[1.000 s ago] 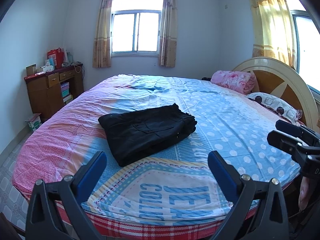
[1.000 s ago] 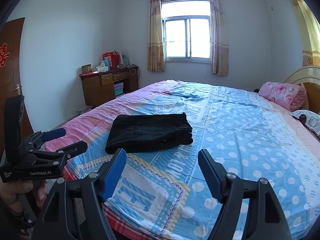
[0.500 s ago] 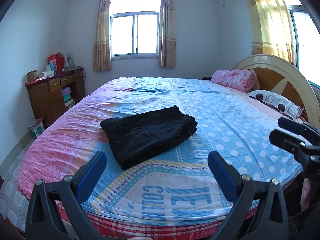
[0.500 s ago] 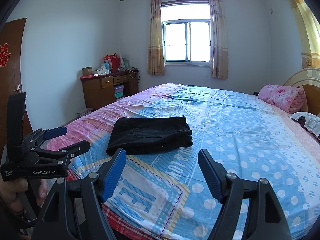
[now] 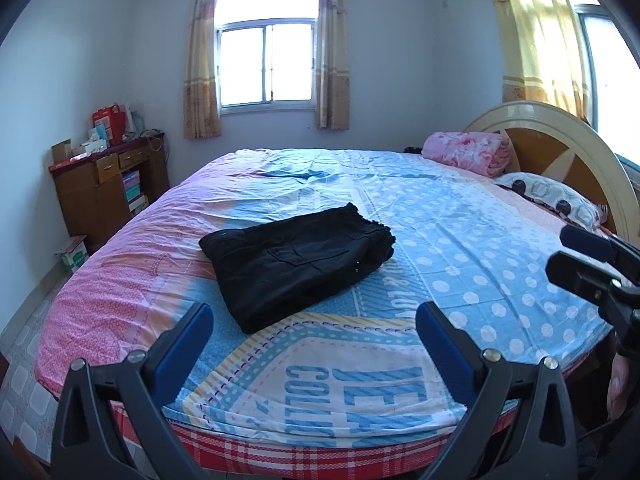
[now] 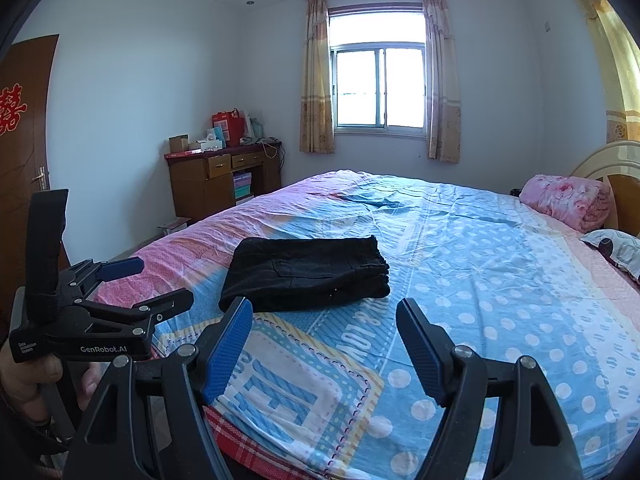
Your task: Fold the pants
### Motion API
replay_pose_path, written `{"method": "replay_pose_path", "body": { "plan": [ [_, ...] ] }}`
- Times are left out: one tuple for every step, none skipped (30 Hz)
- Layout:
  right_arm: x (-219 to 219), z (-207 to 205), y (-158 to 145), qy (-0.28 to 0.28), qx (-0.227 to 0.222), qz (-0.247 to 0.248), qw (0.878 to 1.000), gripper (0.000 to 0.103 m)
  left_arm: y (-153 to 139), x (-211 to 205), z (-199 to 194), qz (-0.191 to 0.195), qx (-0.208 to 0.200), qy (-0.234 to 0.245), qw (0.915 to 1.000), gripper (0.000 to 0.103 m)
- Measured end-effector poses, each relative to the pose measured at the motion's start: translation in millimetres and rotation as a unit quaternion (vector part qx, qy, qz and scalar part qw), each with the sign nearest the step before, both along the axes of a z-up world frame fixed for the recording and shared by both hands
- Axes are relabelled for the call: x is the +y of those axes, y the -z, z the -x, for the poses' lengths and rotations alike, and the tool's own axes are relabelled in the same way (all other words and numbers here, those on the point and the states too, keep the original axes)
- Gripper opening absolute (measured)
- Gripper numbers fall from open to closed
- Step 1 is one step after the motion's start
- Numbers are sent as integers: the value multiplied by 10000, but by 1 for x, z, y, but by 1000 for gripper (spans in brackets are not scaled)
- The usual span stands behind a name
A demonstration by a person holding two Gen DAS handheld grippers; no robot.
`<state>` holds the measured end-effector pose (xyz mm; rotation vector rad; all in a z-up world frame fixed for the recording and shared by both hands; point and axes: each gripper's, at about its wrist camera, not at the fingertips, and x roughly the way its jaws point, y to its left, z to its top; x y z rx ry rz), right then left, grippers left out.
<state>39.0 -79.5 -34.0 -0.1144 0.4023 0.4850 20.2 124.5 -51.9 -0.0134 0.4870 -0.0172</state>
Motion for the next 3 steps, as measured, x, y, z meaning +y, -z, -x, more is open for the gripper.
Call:
{"method": "replay_pose_path", "body": {
  "plan": [
    [0,0,0,-7,3,2,10000,76,0,-1,1,-17,-15,9,10000,103],
    [0,1,0,-14,5,7,10000,76,-1,-1,0,-12,-17,21,10000,103],
    [1,1,1,-12,8,18,10000,76,-1,-2,0,-11,-13,52,10000,103]
  ]
}}
